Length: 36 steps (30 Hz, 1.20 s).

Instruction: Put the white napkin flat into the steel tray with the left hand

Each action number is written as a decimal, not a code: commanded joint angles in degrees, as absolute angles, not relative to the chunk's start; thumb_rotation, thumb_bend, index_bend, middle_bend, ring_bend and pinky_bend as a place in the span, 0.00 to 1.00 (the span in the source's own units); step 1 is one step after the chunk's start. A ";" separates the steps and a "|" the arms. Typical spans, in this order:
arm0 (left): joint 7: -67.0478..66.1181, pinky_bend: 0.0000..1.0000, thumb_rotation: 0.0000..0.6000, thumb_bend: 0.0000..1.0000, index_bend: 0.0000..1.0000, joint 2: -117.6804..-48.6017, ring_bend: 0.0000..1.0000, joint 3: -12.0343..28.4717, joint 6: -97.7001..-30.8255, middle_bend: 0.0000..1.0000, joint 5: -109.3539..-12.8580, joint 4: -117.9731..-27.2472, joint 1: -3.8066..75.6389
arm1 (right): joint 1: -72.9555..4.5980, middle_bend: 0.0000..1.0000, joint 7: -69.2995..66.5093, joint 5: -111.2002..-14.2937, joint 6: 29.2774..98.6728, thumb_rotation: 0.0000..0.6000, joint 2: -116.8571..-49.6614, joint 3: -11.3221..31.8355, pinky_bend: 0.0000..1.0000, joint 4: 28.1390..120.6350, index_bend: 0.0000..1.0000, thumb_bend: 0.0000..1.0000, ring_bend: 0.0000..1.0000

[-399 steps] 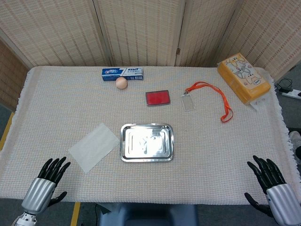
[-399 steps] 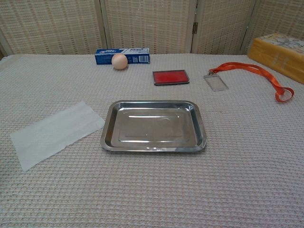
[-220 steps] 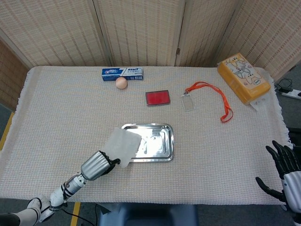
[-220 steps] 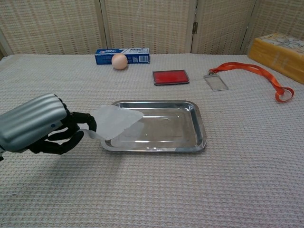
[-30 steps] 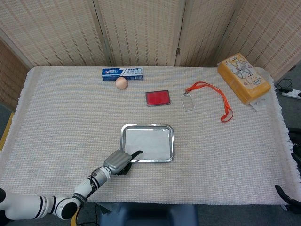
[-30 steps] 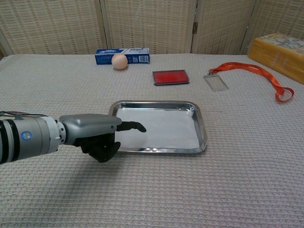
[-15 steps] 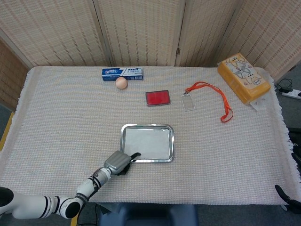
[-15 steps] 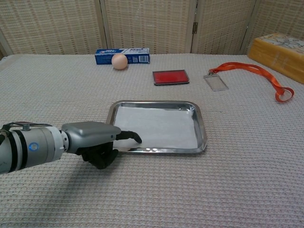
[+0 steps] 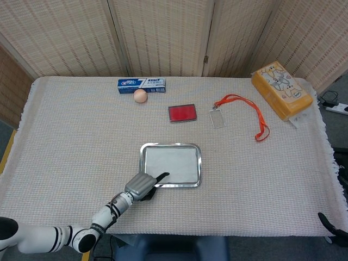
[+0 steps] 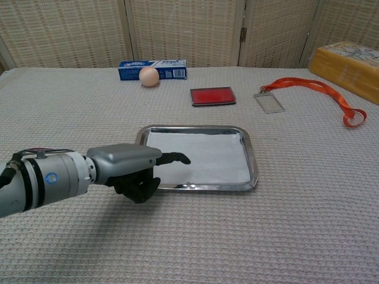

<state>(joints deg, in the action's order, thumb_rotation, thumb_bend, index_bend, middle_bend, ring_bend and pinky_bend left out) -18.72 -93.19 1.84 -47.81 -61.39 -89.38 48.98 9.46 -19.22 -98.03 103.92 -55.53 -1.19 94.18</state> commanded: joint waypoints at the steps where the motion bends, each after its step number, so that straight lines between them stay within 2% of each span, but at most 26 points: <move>1: -18.57 1.00 1.00 0.75 0.00 -92.47 1.00 2.14 -50.14 1.00 -63.93 -90.42 48.08 | 9.69 0.00 -19.78 -98.08 105.07 1.00 -55.96 -0.73 0.00 94.06 0.00 0.31 0.00; 5: -20.27 1.00 1.00 0.55 0.00 -89.72 0.95 2.05 -56.04 1.00 -68.62 -93.85 46.18 | 9.78 0.00 -20.60 -97.84 105.95 1.00 -56.41 -0.20 0.00 93.33 0.00 0.31 0.00; 8: -19.97 0.99 1.00 0.49 0.00 -86.55 0.81 1.64 -62.52 0.99 -73.41 -97.59 43.27 | 9.27 0.00 -21.47 -97.29 104.95 1.00 -56.62 -0.06 0.00 93.12 0.00 0.31 0.00; 9: -19.94 0.95 1.00 0.49 0.00 -85.61 0.74 1.23 -64.64 0.96 -75.01 -98.50 42.19 | 9.04 0.00 -21.69 -97.47 104.74 1.00 -56.82 -0.02 0.00 93.04 0.00 0.31 0.00; 10: -20.27 0.85 1.00 0.48 0.00 -84.71 0.65 0.62 -66.85 0.90 -76.53 -99.21 40.96 | 8.80 0.00 -21.85 -97.78 104.73 1.00 -57.24 0.07 0.00 92.92 0.00 0.31 0.00; 16: -26.06 0.33 1.00 0.44 0.00 -79.74 0.33 -5.65 -81.44 0.50 -84.92 -103.15 30.97 | 7.50 0.00 -18.53 -100.01 103.98 1.00 -61.51 0.19 0.00 90.75 0.00 0.31 0.00; 19: -27.61 0.12 1.00 0.39 0.00 -76.98 0.19 -8.82 -86.89 0.36 -86.96 -102.71 25.75 | 7.24 0.00 -14.78 -99.84 103.20 1.00 -62.79 0.36 0.00 90.81 0.00 0.31 0.00; 23: -26.79 0.06 1.00 0.29 0.00 -73.52 0.12 -10.92 -91.98 0.27 -86.11 -102.75 19.74 | 6.78 0.00 -9.65 -100.12 103.04 1.00 -64.02 1.11 0.00 92.34 0.00 0.31 0.00; 27: -22.08 0.00 1.00 0.26 0.00 -72.52 0.01 -11.03 -97.09 0.13 -87.45 -98.89 14.81 | 5.41 0.00 -6.36 -100.71 101.18 1.00 -65.02 1.42 0.00 94.38 0.00 0.31 0.00; 30: -18.06 0.00 1.00 0.25 0.00 -73.89 0.00 -10.92 -101.54 0.02 -90.60 -94.08 11.49 | 5.07 0.00 -4.22 -100.30 100.50 1.00 -65.90 1.67 0.00 94.86 0.00 0.31 0.00; 33: -16.82 0.00 1.00 0.24 0.00 -73.24 0.00 -11.69 -101.22 0.00 -92.48 -93.42 10.31 | 5.45 0.00 -3.56 -98.96 100.27 1.00 -67.22 1.58 0.00 93.81 0.00 0.31 0.00; 36: -15.15 0.00 1.00 0.23 0.00 -71.59 0.00 -10.81 -99.83 0.00 -90.94 -94.22 9.71 | 5.14 0.00 -3.95 -97.20 98.53 1.00 -67.03 1.50 0.00 93.83 0.00 0.31 0.00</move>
